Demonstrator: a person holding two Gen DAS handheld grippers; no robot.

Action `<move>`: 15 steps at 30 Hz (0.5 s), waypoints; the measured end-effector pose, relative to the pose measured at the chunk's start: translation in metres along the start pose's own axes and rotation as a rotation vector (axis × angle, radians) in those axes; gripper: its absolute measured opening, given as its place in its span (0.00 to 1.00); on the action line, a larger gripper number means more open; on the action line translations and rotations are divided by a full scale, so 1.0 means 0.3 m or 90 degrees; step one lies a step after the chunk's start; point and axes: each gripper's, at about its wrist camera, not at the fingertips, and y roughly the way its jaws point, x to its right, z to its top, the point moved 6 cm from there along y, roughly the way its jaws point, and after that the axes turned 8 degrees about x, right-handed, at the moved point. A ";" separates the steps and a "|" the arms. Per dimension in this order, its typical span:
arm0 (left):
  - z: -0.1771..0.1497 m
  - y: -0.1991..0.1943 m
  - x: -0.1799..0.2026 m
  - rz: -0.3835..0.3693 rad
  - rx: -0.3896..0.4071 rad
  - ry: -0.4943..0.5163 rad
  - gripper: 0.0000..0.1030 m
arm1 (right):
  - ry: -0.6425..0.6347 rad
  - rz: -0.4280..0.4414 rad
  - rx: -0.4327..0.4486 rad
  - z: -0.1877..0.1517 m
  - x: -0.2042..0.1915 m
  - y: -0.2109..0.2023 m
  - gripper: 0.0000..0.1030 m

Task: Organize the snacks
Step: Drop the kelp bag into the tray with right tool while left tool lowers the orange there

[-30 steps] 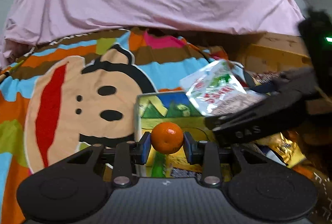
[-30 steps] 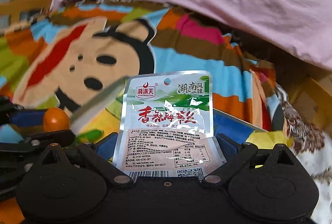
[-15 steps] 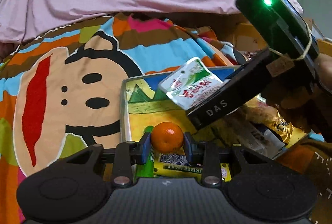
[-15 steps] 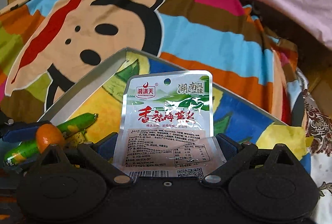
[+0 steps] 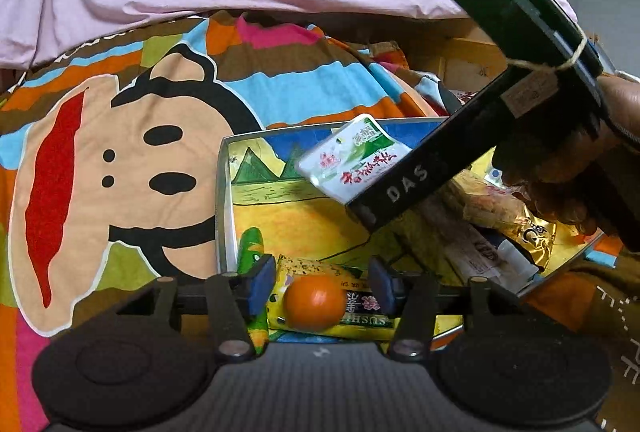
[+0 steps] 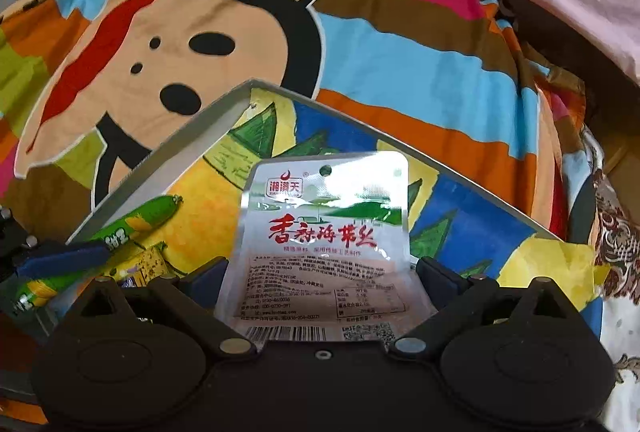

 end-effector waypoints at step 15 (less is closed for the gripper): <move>0.078 -0.109 -0.028 0.018 0.053 -0.038 0.85 | 0.091 -0.009 0.091 0.042 0.091 -0.218 0.99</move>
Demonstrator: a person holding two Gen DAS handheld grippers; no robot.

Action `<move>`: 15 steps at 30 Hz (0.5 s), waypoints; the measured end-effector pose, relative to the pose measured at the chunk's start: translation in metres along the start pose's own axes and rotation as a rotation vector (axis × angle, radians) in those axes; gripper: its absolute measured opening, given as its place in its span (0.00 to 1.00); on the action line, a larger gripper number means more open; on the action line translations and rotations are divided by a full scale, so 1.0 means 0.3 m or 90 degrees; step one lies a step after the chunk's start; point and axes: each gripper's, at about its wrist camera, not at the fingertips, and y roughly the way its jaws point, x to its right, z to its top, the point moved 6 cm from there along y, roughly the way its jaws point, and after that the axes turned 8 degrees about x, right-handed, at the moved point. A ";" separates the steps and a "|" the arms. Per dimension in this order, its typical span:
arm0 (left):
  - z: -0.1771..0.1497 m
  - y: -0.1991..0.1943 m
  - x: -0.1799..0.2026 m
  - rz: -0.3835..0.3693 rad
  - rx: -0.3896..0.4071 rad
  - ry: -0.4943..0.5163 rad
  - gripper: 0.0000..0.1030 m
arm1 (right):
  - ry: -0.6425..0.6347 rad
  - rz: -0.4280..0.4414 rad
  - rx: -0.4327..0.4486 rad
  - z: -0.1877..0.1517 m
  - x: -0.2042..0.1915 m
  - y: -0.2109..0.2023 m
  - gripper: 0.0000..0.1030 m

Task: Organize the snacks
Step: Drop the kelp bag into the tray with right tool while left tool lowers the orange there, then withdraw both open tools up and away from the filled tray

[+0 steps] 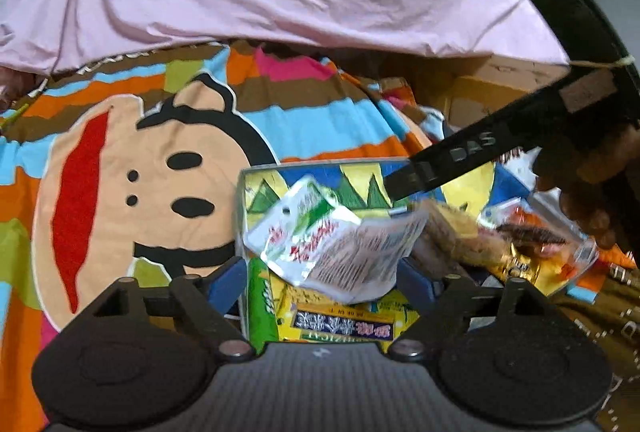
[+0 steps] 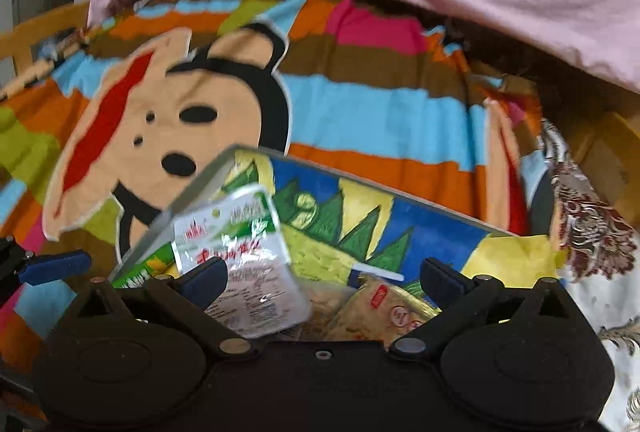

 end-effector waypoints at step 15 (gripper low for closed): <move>0.168 -0.239 0.014 0.069 0.098 -0.035 0.99 | 0.068 -0.026 0.139 0.022 0.063 -0.370 0.99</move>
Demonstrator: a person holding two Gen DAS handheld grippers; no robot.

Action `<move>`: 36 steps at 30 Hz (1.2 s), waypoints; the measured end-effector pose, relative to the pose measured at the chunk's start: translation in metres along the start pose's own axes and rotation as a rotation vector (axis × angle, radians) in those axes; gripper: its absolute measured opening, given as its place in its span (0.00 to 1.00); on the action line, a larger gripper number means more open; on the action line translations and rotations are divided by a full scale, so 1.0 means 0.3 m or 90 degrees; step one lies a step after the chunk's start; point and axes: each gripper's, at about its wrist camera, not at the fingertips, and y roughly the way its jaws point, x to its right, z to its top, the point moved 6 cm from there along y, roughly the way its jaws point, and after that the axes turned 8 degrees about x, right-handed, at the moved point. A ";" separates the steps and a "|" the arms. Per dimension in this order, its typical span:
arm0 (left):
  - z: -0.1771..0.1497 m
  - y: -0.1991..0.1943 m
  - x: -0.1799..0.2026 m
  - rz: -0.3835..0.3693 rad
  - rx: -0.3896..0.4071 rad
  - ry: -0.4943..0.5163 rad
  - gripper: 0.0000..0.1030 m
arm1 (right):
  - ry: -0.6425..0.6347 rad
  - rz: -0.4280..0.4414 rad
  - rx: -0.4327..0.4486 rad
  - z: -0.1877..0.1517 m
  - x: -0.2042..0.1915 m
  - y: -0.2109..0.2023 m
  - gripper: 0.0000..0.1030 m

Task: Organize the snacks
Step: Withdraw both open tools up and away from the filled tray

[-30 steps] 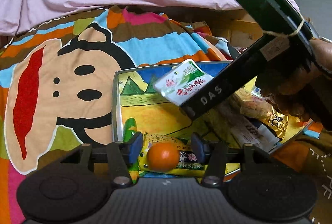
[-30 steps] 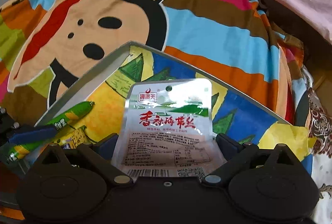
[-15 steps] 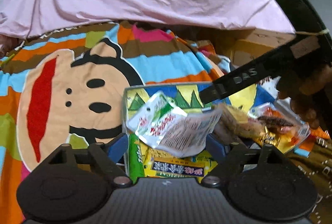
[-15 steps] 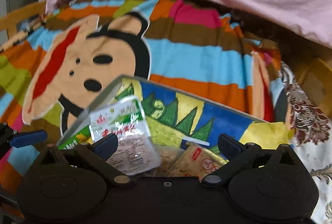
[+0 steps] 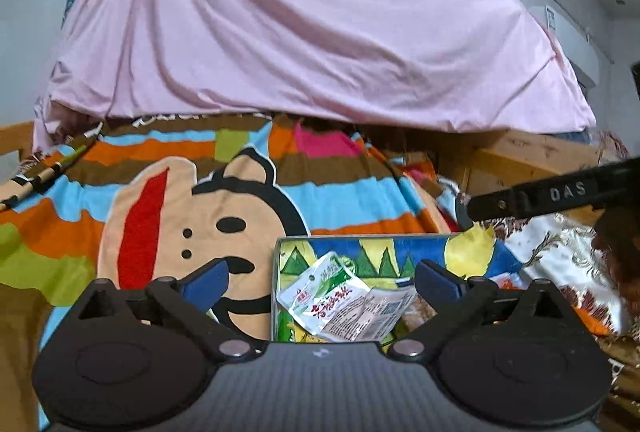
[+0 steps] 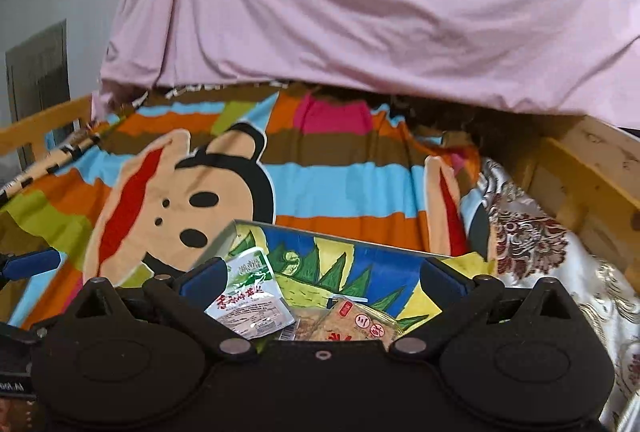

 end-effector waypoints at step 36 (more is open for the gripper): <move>0.024 -0.370 0.177 0.051 0.023 0.030 1.00 | 0.056 -0.043 0.083 -0.180 0.081 -0.544 0.99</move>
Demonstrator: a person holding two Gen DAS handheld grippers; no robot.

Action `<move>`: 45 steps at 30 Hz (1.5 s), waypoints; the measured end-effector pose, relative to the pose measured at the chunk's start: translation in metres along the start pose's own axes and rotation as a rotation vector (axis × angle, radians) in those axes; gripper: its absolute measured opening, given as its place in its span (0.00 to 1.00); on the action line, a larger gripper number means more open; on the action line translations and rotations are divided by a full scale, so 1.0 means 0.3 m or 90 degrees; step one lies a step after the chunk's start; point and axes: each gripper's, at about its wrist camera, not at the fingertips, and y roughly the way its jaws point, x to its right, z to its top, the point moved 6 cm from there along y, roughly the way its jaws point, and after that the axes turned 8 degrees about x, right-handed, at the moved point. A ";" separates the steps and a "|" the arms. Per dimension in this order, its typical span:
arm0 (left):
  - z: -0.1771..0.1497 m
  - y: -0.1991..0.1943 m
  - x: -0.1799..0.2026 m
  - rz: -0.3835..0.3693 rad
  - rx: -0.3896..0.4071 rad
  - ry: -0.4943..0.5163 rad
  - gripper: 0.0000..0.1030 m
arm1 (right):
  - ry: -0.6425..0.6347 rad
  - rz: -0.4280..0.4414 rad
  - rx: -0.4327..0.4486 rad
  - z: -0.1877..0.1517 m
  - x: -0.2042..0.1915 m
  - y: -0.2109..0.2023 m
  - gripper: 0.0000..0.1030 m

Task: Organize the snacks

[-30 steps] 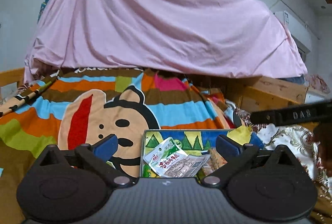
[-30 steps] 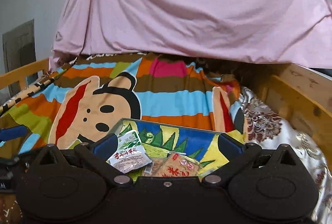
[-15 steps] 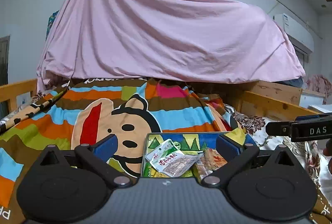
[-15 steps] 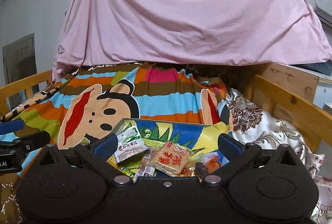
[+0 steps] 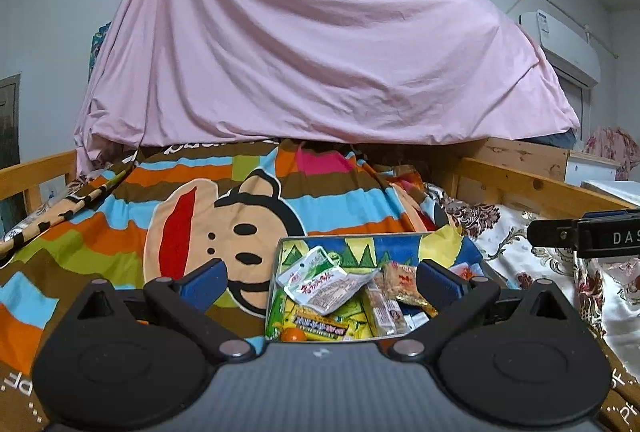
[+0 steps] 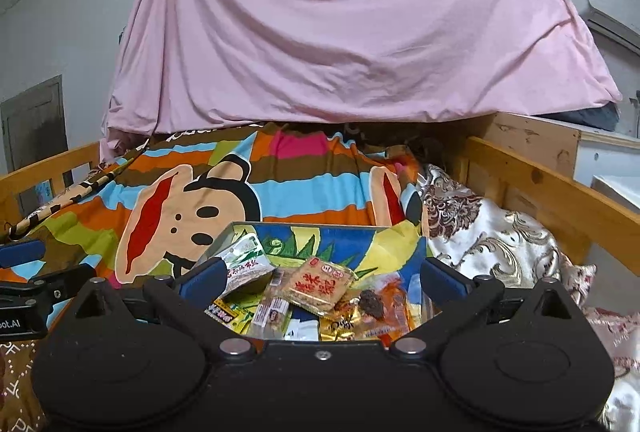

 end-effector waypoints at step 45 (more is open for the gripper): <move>-0.185 -0.281 0.015 0.058 -0.098 0.018 1.00 | 0.026 0.006 -0.057 -0.291 -0.066 -0.326 0.99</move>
